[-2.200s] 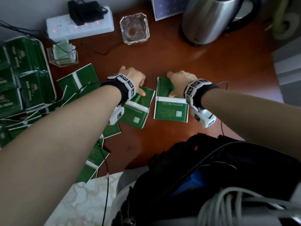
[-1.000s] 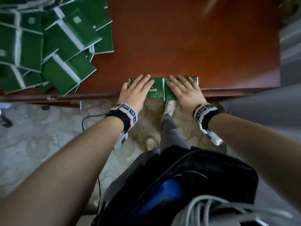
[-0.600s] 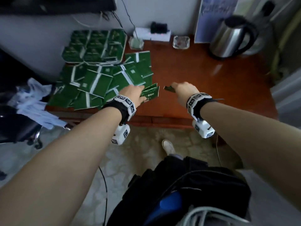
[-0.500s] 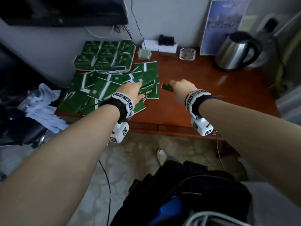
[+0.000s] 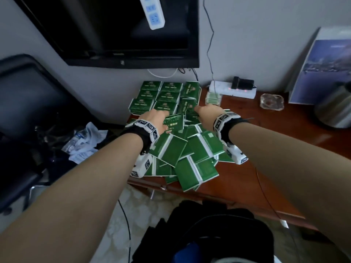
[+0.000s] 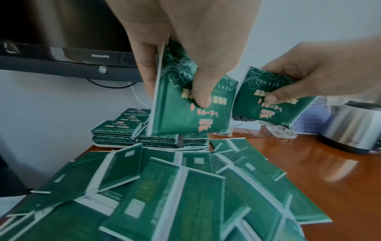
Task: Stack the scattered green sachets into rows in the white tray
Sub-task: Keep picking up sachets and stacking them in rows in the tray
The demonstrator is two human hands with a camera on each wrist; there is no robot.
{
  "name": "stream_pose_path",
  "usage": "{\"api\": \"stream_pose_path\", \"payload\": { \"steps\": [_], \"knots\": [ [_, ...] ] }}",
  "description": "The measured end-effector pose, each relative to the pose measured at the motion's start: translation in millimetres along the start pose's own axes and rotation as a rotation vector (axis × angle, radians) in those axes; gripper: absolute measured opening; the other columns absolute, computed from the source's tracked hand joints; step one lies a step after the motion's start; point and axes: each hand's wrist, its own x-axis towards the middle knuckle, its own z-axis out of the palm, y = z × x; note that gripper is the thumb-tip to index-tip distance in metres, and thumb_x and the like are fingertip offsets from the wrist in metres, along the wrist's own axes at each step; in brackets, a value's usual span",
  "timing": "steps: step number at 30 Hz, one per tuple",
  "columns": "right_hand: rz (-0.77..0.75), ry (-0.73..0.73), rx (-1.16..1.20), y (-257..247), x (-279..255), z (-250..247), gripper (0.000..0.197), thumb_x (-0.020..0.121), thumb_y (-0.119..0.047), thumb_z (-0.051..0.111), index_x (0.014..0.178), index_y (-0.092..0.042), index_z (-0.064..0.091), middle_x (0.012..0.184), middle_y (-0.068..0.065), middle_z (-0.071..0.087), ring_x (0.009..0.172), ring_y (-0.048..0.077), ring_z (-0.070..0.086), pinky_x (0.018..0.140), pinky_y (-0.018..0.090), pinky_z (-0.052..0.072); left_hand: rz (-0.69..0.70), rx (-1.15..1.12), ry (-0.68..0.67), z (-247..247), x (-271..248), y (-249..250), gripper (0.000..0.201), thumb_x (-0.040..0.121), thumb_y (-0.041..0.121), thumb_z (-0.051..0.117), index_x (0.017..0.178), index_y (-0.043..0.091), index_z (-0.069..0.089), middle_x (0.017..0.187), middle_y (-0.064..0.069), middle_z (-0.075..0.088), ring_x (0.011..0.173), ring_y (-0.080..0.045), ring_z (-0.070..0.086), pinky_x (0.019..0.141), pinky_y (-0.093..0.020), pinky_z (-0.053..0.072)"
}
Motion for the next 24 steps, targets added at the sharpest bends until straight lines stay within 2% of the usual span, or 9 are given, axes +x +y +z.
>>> {"api": "stream_pose_path", "payload": {
  "steps": [5,7,12,16,18,20,22,24],
  "knots": [
    [-0.005,-0.053,0.033,-32.0,64.1,-5.6,0.051,0.094,0.001,0.043,0.143,-0.012,0.039,0.081,0.004,0.043,0.075,0.029,0.052,0.062,0.035,0.046,-0.052,0.026,-0.061,-3.0,32.2,-59.3,0.045,0.095,0.030,0.062,0.137,0.023,0.048,0.109,-0.011,0.066,0.093,-0.031,0.064,0.078,-0.039,0.056],
    [-0.014,-0.086,0.047,-44.9,83.0,-5.1,0.055,0.093,0.002,0.041,0.145,-0.013,0.036,0.084,0.006,0.046,0.076,0.029,0.053,0.063,0.037,0.049,-0.062,0.023,-0.082,1.1,42.1,-80.1,0.045,0.096,0.030,0.061,0.137,0.022,0.046,0.104,-0.010,0.065,0.088,-0.029,0.062,0.075,-0.038,0.054],
    [0.030,-0.148,0.066,-74.9,125.2,3.3,0.054,0.092,0.003,0.037,0.144,-0.013,0.035,0.086,0.008,0.049,0.078,0.031,0.057,0.070,0.041,0.056,-0.021,0.020,-0.117,11.8,75.5,-131.0,0.038,0.099,0.026,0.056,0.135,0.019,0.050,0.112,-0.014,0.065,0.100,-0.033,0.064,0.084,-0.042,0.055],
    [0.092,-0.142,0.070,-92.9,159.7,10.4,0.057,0.092,0.004,0.035,0.145,-0.016,0.035,0.098,0.012,0.057,0.077,0.028,0.056,0.065,0.038,0.054,0.053,0.036,-0.110,16.2,110.8,-169.8,0.033,0.101,0.020,0.050,0.134,0.018,0.054,0.115,-0.017,0.064,0.101,-0.036,0.064,0.083,-0.039,0.052],
    [0.135,-0.145,0.068,-101.0,176.1,12.6,0.057,0.091,0.005,0.035,0.144,-0.017,0.037,0.105,0.013,0.060,0.076,0.027,0.056,0.063,0.036,0.052,0.091,0.039,-0.106,19.0,130.3,-188.3,0.032,0.102,0.017,0.048,0.132,0.016,0.056,0.111,-0.018,0.065,0.097,-0.035,0.065,0.078,-0.036,0.051],
    [0.171,-0.154,0.071,-108.1,192.9,15.8,0.057,0.091,0.007,0.037,0.143,-0.016,0.038,0.104,0.012,0.060,0.076,0.027,0.057,0.060,0.035,0.050,0.128,0.045,-0.110,22.3,151.5,-206.4,0.035,0.102,0.015,0.048,0.136,0.017,0.055,0.108,-0.017,0.066,0.093,-0.033,0.066,0.074,-0.034,0.050],
    [0.196,-0.165,0.072,-114.3,209.5,19.9,0.056,0.090,0.007,0.039,0.143,-0.014,0.039,0.110,0.013,0.061,0.084,0.029,0.061,0.064,0.037,0.053,0.154,0.044,-0.108,26.1,173.7,-223.5,0.039,0.101,0.012,0.048,0.139,0.019,0.053,0.101,-0.014,0.067,0.084,-0.030,0.065,0.069,-0.032,0.050],
    [0.222,-0.171,0.059,-118.9,223.7,24.6,0.055,0.091,0.006,0.042,0.142,-0.014,0.040,0.118,0.014,0.060,0.091,0.030,0.062,0.065,0.035,0.050,0.166,0.015,-0.104,31.8,196.2,-237.5,0.038,0.100,0.007,0.049,0.135,0.018,0.057,0.096,-0.012,0.067,0.075,-0.027,0.061,0.067,-0.033,0.051]
  ]
}}
